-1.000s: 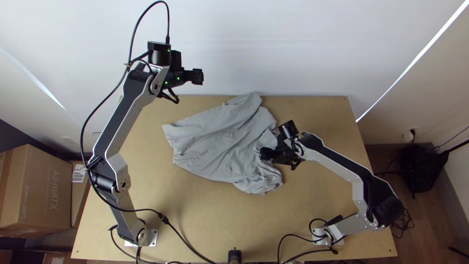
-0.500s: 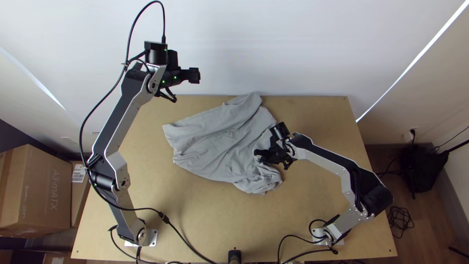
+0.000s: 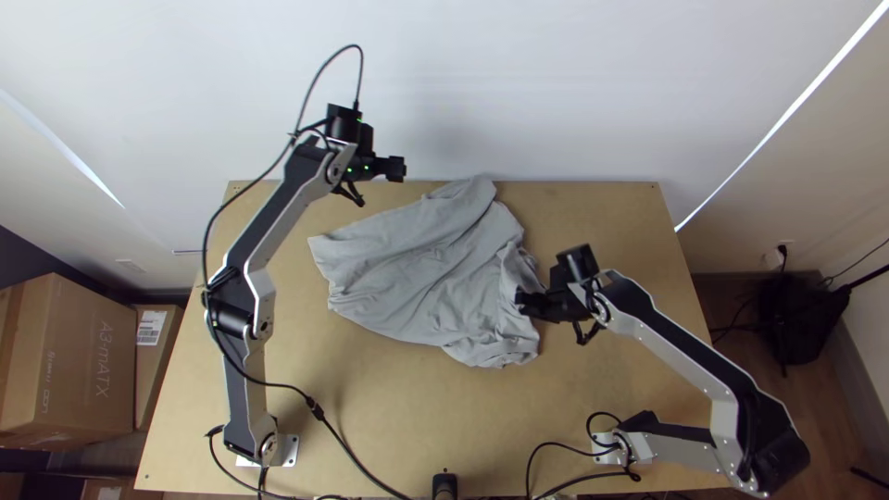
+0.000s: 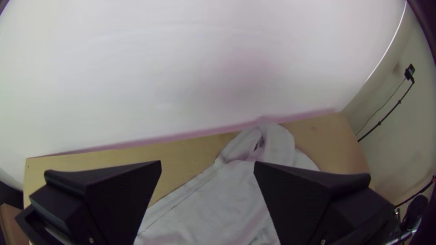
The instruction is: Fold the t-shirt
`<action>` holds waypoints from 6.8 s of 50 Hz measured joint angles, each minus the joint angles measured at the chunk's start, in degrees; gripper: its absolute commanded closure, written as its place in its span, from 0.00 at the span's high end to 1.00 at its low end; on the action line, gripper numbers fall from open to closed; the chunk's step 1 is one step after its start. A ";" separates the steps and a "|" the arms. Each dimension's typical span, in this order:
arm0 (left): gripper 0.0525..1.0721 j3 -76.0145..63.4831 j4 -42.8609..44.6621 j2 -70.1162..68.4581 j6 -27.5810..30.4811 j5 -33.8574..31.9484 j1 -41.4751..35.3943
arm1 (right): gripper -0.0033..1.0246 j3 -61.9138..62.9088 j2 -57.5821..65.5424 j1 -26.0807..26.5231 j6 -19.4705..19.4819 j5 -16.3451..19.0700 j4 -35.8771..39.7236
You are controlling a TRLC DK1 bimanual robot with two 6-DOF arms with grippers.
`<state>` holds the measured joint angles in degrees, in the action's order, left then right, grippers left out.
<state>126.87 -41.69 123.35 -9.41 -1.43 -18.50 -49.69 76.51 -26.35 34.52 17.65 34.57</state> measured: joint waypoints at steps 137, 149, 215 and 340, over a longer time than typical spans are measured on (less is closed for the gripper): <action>0.03 -66.90 -3.91 -46.64 1.22 -3.74 -19.02 | 0.02 -9.86 -4.26 30.25 -4.42 5.97 14.97; 0.83 -67.45 -7.96 -47.19 2.58 -5.88 -18.36 | 0.02 -10.16 -4.00 31.36 -5.22 5.99 16.94; 0.72 -48.11 3.74 -17.38 6.34 -20.44 7.34 | 0.02 -8.31 -5.95 31.28 -3.02 5.97 17.16; 0.03 -11.28 -0.24 -51.74 5.18 -6.84 25.55 | 0.02 -58.07 -5.99 21.11 -22.82 -13.33 -14.88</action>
<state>115.59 -41.93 71.61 -4.23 -8.27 7.05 -107.77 70.52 -5.23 11.70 4.32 19.68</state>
